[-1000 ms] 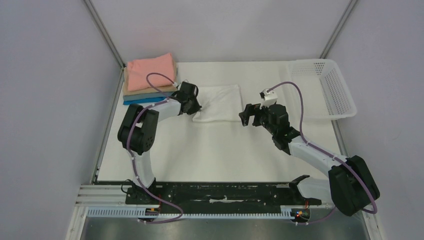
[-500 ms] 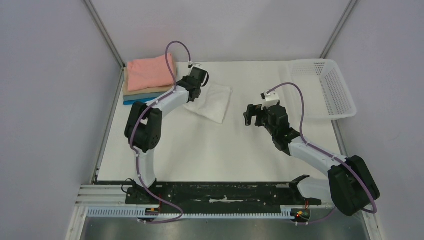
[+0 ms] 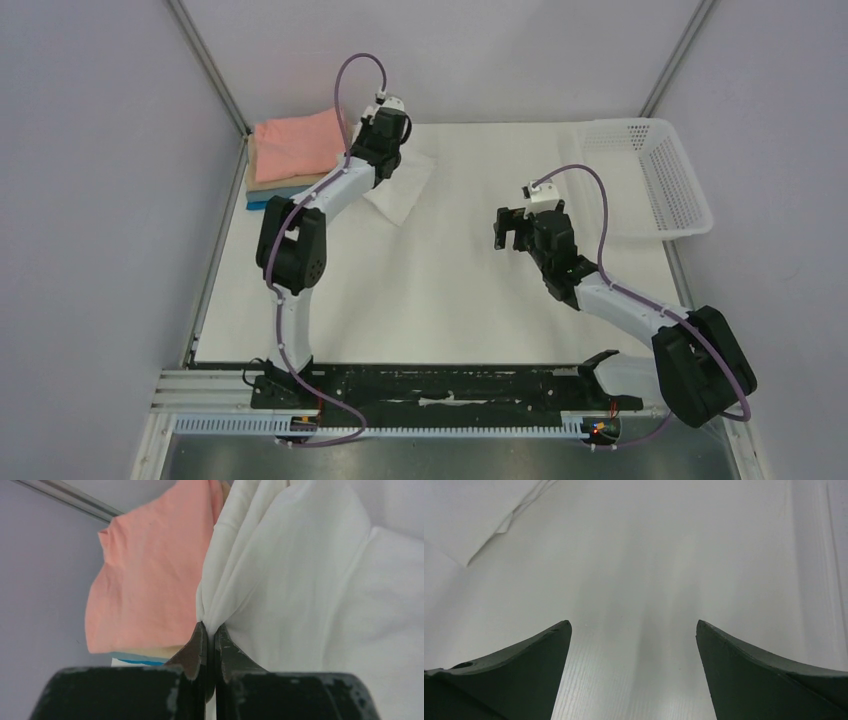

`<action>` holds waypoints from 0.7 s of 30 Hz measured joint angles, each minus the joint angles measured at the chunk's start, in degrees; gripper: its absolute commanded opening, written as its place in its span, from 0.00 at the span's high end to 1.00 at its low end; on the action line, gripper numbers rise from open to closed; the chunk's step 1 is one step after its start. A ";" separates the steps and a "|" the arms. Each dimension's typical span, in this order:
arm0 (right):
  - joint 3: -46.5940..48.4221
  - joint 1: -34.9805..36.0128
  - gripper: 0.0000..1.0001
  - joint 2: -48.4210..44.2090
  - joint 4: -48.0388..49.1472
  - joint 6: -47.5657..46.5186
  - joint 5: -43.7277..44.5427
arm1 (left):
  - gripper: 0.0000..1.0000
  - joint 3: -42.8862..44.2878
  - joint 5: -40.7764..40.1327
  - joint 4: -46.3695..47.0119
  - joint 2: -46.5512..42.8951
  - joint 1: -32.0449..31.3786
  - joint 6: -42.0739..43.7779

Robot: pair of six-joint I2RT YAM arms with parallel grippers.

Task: Fold and stack the t-shirts
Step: Put the neatly folded tshirt into the corner of the board with the left arm

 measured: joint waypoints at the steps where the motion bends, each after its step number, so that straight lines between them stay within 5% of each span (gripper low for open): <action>1: 0.00 0.00 0.02 0.22 0.24 -0.22 0.35 | 0.98 1.16 0.00 0.09 0.13 0.42 0.33; 13: 0.00 0.00 0.02 2.80 0.74 -1.18 2.71 | 0.98 21.38 0.35 -4.70 5.92 5.60 0.20; 21: 0.00 0.00 0.02 3.82 0.76 -1.31 3.69 | 0.98 27.17 0.50 -10.54 6.64 7.41 -0.79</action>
